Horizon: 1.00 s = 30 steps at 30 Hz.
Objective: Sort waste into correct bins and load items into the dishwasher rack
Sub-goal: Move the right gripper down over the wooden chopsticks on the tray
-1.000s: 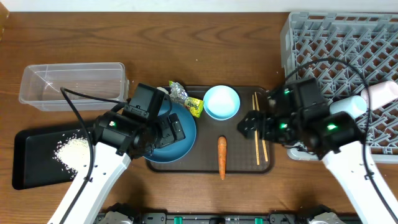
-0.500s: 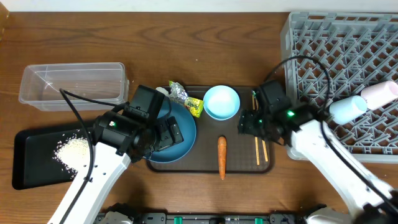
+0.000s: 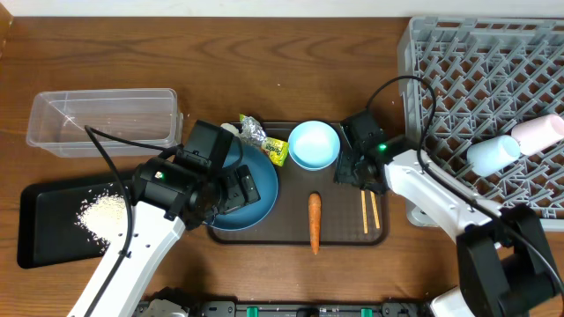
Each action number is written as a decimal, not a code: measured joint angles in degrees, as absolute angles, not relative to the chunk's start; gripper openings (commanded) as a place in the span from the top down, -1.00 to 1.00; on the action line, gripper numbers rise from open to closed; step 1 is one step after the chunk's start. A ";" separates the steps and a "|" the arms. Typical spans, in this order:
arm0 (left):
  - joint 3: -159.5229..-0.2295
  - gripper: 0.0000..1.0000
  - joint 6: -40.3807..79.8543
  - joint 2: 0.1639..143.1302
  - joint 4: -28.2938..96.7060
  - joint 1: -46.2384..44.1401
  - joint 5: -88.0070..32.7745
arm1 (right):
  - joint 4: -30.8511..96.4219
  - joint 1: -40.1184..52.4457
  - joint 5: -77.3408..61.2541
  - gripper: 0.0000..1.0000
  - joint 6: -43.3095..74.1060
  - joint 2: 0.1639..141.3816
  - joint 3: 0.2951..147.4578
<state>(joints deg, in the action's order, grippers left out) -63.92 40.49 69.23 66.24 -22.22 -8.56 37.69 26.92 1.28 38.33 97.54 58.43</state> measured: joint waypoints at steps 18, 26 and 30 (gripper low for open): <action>-63.92 -0.96 40.49 69.23 66.24 -22.22 -8.56 | 34.70 26.92 1.98 -0.98 38.00 99.77 58.41; -63.92 -0.95 40.49 69.23 66.22 -22.22 -8.56 | 34.20 26.92 2.15 -0.99 37.91 99.77 58.41; -63.92 -0.96 40.49 69.23 66.22 -22.22 -8.56 | 34.15 26.92 2.22 -0.99 36.60 99.77 58.41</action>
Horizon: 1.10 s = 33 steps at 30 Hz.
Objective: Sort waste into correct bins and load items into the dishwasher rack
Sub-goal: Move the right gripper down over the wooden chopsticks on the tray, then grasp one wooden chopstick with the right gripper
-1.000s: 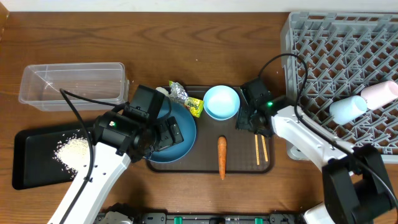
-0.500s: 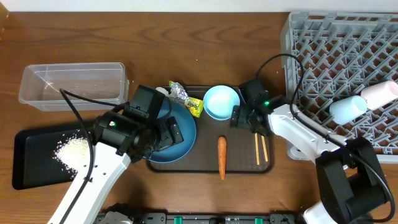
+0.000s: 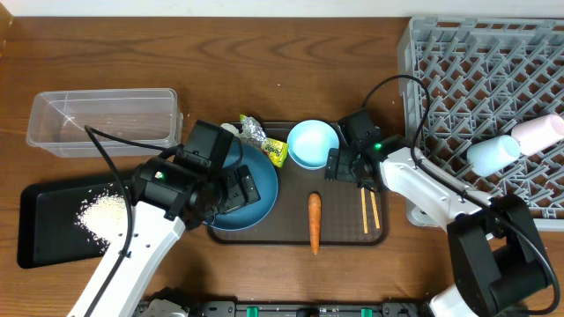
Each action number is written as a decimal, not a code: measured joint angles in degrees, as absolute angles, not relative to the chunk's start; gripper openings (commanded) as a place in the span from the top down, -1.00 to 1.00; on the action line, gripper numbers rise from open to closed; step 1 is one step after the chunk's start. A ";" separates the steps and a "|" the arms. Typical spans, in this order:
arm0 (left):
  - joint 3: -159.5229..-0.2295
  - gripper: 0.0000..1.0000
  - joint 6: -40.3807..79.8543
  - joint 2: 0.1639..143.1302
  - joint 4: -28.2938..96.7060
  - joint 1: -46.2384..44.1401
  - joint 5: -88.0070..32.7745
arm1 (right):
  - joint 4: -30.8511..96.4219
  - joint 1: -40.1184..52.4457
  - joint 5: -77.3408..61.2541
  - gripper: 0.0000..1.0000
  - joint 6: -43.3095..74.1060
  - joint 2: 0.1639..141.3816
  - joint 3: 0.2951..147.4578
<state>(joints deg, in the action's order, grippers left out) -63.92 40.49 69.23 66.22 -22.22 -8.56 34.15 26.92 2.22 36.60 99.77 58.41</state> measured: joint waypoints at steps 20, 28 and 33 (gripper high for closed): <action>-63.92 -0.95 40.49 69.23 66.24 -22.22 -8.56 | 34.00 26.98 2.85 -0.43 33.36 99.77 58.41; -63.92 -0.96 40.51 69.23 66.22 -22.22 -8.56 | 34.50 27.62 3.88 -0.18 33.26 99.77 58.41; -63.92 -0.95 40.51 69.23 66.24 -22.22 -8.56 | 34.50 27.68 4.49 -0.17 33.26 99.77 58.41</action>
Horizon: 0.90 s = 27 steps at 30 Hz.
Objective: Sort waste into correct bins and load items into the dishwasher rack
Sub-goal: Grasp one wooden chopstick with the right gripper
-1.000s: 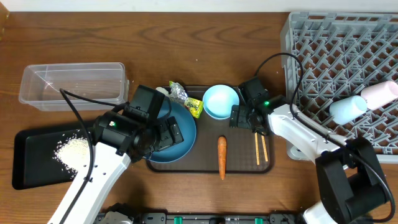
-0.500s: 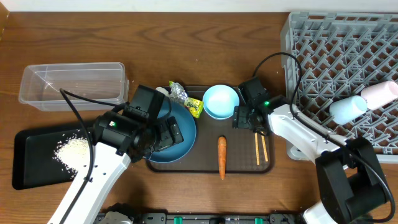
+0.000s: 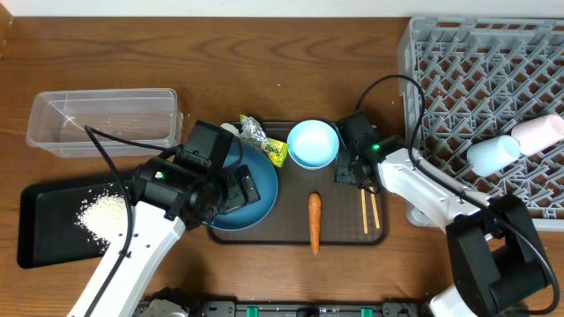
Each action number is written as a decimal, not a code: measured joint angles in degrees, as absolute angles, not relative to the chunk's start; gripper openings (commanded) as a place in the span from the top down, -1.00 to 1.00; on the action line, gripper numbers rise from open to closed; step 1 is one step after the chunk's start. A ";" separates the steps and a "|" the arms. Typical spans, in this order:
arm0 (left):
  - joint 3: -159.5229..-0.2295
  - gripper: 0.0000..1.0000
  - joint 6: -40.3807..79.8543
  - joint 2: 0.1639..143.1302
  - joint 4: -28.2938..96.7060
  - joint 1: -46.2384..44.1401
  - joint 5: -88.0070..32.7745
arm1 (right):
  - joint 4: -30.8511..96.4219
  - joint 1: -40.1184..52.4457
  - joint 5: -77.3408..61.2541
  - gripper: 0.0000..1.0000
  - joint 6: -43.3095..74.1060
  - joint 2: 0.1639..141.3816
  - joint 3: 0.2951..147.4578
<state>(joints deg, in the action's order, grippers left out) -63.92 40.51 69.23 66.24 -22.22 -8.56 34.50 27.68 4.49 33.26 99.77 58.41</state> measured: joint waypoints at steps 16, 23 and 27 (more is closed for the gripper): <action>-63.92 -0.96 40.49 69.23 66.22 -22.22 -8.56 | 32.91 27.68 6.22 -0.16 33.28 99.94 55.77; -63.92 -0.95 40.49 69.23 66.22 -22.22 -8.56 | 30.68 27.68 6.24 -0.13 33.26 99.94 54.76; -63.92 -0.95 40.51 69.23 66.22 -22.22 -8.56 | 30.28 27.68 6.26 -0.06 33.23 99.94 54.15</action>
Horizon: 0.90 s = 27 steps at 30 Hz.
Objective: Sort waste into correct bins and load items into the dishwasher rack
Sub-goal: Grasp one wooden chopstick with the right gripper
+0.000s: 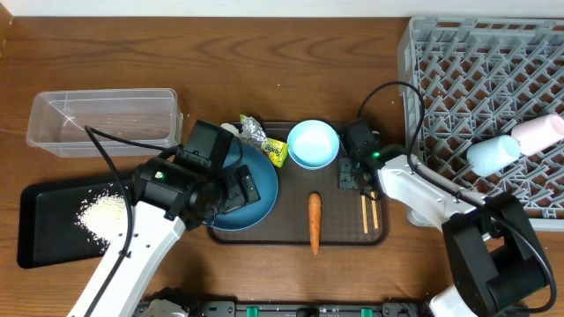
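Note:
On the brown tray (298, 238) sit a blue plate (261, 195), a light blue bowl (314, 143), a carrot (315, 222), a pair of chopsticks (369, 211) and a yellow-green wrapper (267, 143). My left gripper (236, 190) hangs over the blue plate's middle; its jaws are hidden under the wrist. My right gripper (349, 173) is just right of the bowl, above the top ends of the chopsticks, and its fingers cannot be made out.
A clear plastic bin (101, 119) stands at the back left, and a black tray (48, 251) with white rice in front of it. The grey dishwasher rack (480, 70) at the right holds a white cup (493, 154) and a pink cup (538, 132).
My right gripper has shifted slightly right and toward the front, away from the bowl's rim and closer to the chopsticks. The left arm and all the objects are where they were.
My left gripper stayed over the blue plate throughout. My right gripper sat right of the bowl, then reached a little left toward the bowl's rim, then drew back, and now lies over the chopsticks' upper ends. Nothing on the tray has moved.

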Each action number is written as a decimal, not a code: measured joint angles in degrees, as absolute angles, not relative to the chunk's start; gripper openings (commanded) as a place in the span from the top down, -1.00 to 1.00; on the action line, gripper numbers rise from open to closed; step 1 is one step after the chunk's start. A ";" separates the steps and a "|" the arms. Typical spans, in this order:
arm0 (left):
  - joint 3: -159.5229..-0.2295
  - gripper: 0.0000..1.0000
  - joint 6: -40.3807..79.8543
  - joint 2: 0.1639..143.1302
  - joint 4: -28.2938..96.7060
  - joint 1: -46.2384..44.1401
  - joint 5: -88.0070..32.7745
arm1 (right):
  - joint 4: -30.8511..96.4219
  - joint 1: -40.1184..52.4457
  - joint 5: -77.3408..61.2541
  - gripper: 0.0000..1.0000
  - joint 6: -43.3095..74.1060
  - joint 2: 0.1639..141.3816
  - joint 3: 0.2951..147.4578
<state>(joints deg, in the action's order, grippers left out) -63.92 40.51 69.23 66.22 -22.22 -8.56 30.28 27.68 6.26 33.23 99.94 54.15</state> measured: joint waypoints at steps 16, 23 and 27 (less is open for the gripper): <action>-63.92 -0.96 40.51 69.23 66.22 -22.22 -8.56 | 23.44 27.68 10.79 0.97 33.45 98.74 50.17; -63.92 -0.96 40.49 69.23 66.22 -22.22 -8.56 | 25.15 27.66 9.17 0.98 33.47 98.72 50.96; -63.92 -0.96 40.49 69.23 66.22 -22.22 -8.56 | 33.01 26.85 6.04 0.98 33.41 98.35 53.76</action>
<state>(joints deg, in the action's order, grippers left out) -63.92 40.49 69.23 66.22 -22.22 -8.56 33.01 26.85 6.04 33.41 98.35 53.76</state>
